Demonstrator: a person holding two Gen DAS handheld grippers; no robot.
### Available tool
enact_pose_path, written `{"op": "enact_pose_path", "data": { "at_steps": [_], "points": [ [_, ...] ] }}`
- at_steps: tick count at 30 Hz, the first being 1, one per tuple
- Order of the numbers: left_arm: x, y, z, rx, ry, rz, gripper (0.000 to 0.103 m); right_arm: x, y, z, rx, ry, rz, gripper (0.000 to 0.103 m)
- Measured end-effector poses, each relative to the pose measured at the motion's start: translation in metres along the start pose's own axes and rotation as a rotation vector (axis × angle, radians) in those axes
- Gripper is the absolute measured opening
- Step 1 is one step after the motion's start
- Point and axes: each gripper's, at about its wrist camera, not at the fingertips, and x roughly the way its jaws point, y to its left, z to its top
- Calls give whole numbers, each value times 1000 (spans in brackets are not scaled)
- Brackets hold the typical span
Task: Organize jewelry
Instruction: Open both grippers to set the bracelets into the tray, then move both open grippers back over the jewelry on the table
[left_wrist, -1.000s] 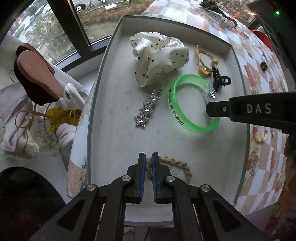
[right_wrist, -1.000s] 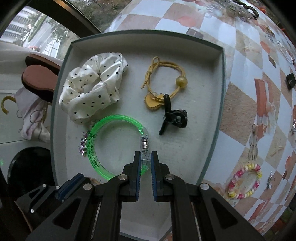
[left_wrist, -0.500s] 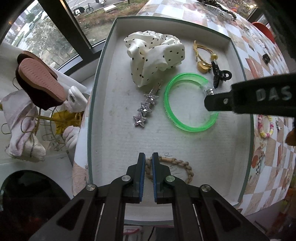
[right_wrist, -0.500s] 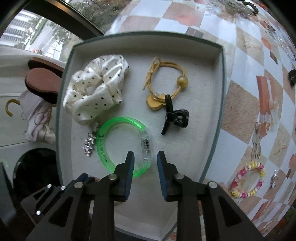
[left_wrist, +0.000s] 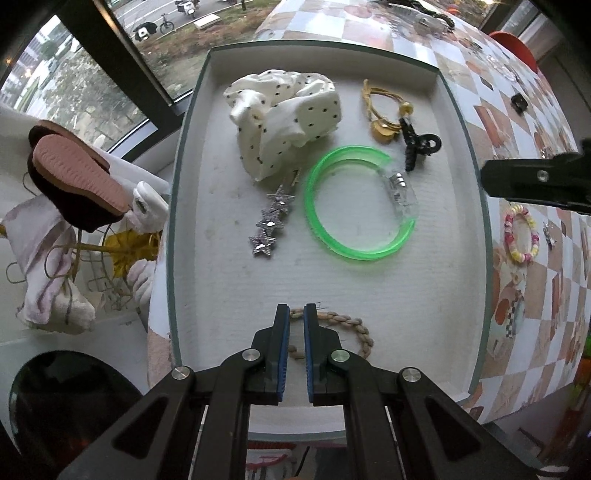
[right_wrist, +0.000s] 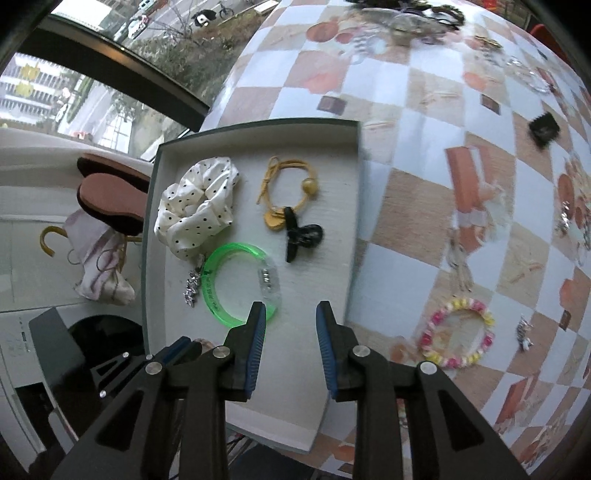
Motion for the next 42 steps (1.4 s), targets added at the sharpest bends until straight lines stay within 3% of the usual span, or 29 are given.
{"op": "enact_pose_path", "data": {
  "at_steps": [8,9,10,12,18,22,24,26,27,33,42],
  "points": [
    [-2,-8,3,35,7,6,14,-13,-18,-16,37,-27,13,34],
    [-3,-9,3,40,9,7,52,-14,-19,-17,41,-27,13,35],
    [-4,-11,3,41,10,18,103,-15,-22,-19,47,-28,15,36],
    [-9,-13,2,56,-33,53,103,-15,-25,-24,60,-29,17,36],
    [-11,-24,4,98,-32,70,103,-15,-42,-35,103,-30,14,42],
    [-17,-33,6,122,-45,86,103,-20,-60,-43,148,-38,9,63],
    [-23,-40,9,127,-52,100,103,-23,-72,-47,178,-40,6,63],
    [-26,-44,11,133,-66,119,103,-25,-85,-51,207,-46,3,77],
    [-27,-45,14,138,-71,127,103,-27,-90,-53,220,-52,4,79],
    [-38,-55,22,172,-69,113,103,-39,-130,-68,304,-71,-27,79],
    [-64,-107,41,238,-126,43,103,-51,-187,-86,427,-96,-61,79]
  ]
}}
